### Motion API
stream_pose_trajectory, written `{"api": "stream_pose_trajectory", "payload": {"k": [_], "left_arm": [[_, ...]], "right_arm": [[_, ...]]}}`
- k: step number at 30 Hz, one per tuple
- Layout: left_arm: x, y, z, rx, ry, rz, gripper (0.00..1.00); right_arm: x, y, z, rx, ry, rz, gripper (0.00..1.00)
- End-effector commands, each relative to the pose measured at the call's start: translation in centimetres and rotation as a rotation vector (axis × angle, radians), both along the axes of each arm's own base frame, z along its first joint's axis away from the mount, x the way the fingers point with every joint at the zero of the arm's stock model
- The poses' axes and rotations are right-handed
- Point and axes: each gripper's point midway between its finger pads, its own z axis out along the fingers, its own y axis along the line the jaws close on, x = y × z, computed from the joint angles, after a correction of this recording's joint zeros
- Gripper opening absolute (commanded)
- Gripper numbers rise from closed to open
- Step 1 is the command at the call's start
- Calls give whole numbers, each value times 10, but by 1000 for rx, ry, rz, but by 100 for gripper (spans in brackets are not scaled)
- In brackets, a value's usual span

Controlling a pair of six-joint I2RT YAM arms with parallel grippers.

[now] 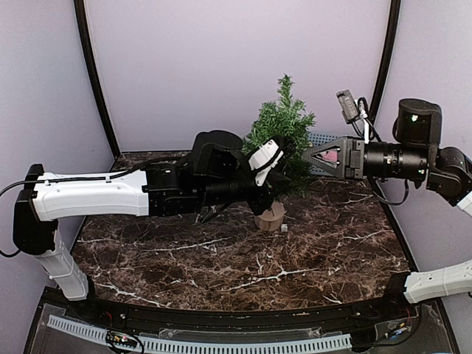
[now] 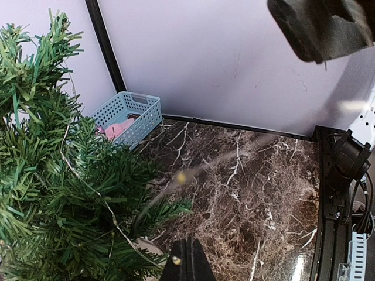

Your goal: Decorate the small christmas tree

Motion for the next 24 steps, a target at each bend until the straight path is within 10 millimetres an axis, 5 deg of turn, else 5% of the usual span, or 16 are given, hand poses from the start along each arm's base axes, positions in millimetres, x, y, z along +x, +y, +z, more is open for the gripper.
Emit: {"api": "stream_pose_trajectory", "payload": {"k": [1, 8, 16, 21, 23, 24], "left_arm": [[-3, 4, 31, -63, -9, -11, 0], [-4, 3, 32, -67, -9, -17, 0], [-4, 3, 32, -68, -9, -20, 0], [-4, 4, 32, -68, -10, -18, 0], [-5, 7, 33, -75, -8, -12, 5], [-6, 12, 35, -87, -8, -10, 18]], "right_arm": [[4, 3, 18, 57, -48, -15, 33], [9, 6, 12, 52, -40, -33, 23], [11, 11, 8, 48, -34, -22, 0], [12, 11, 14, 59, -51, -27, 0], [12, 14, 20, 74, -65, -14, 0], [12, 16, 23, 76, -71, -4, 0]]}}
